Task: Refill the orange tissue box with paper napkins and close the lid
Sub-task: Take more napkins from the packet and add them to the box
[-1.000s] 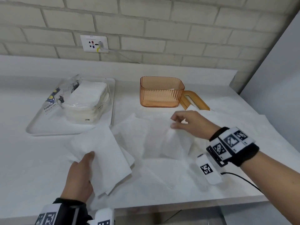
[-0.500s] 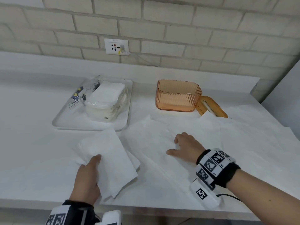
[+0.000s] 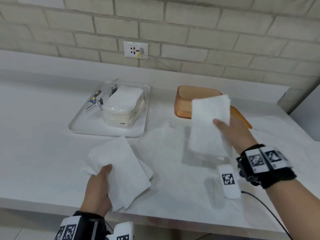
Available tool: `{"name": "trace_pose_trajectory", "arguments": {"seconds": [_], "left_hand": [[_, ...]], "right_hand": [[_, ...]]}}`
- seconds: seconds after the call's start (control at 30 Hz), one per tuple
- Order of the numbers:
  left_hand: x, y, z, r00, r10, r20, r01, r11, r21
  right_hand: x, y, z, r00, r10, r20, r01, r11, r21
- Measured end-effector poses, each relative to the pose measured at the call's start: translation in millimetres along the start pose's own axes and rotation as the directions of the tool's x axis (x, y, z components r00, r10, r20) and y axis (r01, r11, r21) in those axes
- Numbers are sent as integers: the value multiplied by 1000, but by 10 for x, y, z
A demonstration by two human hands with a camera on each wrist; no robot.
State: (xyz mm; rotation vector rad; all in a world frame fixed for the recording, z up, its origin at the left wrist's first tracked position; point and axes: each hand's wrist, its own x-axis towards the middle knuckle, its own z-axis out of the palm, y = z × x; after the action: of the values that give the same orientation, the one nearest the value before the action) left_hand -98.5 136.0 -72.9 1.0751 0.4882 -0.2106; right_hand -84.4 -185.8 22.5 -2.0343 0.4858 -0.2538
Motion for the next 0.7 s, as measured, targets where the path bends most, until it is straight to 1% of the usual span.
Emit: {"name": "trace_pose_trajectory", "arguments": {"seconds": [0.03,0.07,0.1,0.13,0.17,0.2,0.23,0.27,0.3,0.33,0.37,0.4,0.43,0.47,0.5,0.57,0.63,0.7], "left_hand": [[0,-2,-2,1000,-2,2,2,1000,-5],[2,-5,-4,1000,-2,4,2,1000,-7],[3,-5,-5,1000,-2,7,2,1000,-9],[5,-7,-7,1000,-2,9,2,1000,-9],[7,-7,-8,1000,-2,11,2,1000,-11],[9,-9,-11,1000,-1,12,1,1000,-10],[8,-11,-14,1000,-1,15,2,1000,-9],[9,-13,-21,1000,-1,17,1,1000,-9],[8,-15,-30,1000,0,18,0,1000,-10],[7,-18,-38,1000,1,19,-1,1000,-11],[4,-19,-42,1000,2,18,-2,1000,-12],[4,-20,-49,1000,3,17,-3,1000,-15],[-1,-19,-54,1000,4,15,-4,1000,-19],[-3,-21,-61,1000,5,14,-5,1000,-22],[-7,-21,-69,1000,6,10,-6,1000,-23],[-9,-18,-97,1000,12,8,-12,1000,-28],[-12,-12,-123,1000,16,16,-16,999,-34],[-13,-13,-135,1000,18,23,-17,999,-33]], "right_hand": [[10,-64,-69,1000,-6,-13,7,994,107],[15,-123,-119,1000,-17,13,14,977,211],[7,-180,-143,997,-46,60,28,961,277],[-7,-218,-145,988,-87,125,49,959,281],[-27,-248,-118,971,-110,212,71,980,185],[-69,-274,-68,939,-109,327,103,994,36],[-131,-298,7,894,-66,442,146,978,-149],[-182,-299,95,845,-1,534,210,920,-331],[-232,-291,191,795,58,604,289,838,-462],[-258,-252,287,741,102,664,353,782,-514],[-271,-196,385,689,129,713,397,756,-521],[-271,-130,476,659,147,737,431,730,-530],[-259,-61,556,649,160,744,461,695,-552],[-259,-3,620,650,168,741,491,651,-579],[-244,59,674,661,159,733,512,619,-596],[-255,146,753,688,103,718,541,587,-603],[-270,231,786,705,81,704,533,593,-603],[-274,284,793,737,121,665,457,636,-622]]}}
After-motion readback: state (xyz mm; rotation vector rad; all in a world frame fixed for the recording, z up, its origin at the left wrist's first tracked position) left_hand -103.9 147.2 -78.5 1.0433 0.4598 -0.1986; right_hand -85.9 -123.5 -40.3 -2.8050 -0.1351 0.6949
